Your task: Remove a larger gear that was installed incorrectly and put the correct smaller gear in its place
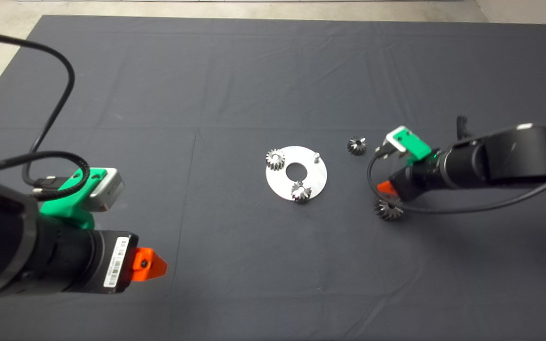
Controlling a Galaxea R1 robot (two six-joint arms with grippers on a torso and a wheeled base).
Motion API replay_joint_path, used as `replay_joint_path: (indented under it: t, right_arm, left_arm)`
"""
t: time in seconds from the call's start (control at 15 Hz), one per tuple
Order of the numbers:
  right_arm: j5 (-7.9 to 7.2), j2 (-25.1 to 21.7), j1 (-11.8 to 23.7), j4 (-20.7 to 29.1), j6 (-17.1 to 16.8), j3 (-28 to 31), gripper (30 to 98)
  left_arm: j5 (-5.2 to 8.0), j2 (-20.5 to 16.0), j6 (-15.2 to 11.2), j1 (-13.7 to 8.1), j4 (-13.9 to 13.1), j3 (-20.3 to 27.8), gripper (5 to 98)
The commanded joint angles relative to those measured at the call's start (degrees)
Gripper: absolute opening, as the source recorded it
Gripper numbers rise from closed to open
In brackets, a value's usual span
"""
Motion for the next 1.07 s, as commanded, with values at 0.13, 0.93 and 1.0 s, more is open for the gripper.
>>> replay_joint_path:
  t: [0.13,0.93,1.0]
  right_arm:
    - [0.29,3.9,1.0,0.0,0.8,-5.2,69.3]
    - [1.48,8.9,0.7,0.1,6.9,-15.5,86.9]
    - [2.31,8.8,0.7,0.1,7.0,-15.5,86.9]
  left_arm:
    - [1.58,0.1,-0.3,-0.2,-0.8,0.9,97.9]
    - [1.58,0.1,-0.3,1.0,-0.8,0.9,97.9]
    - [1.58,0.1,-0.3,1.0,-0.8,0.9,97.8]
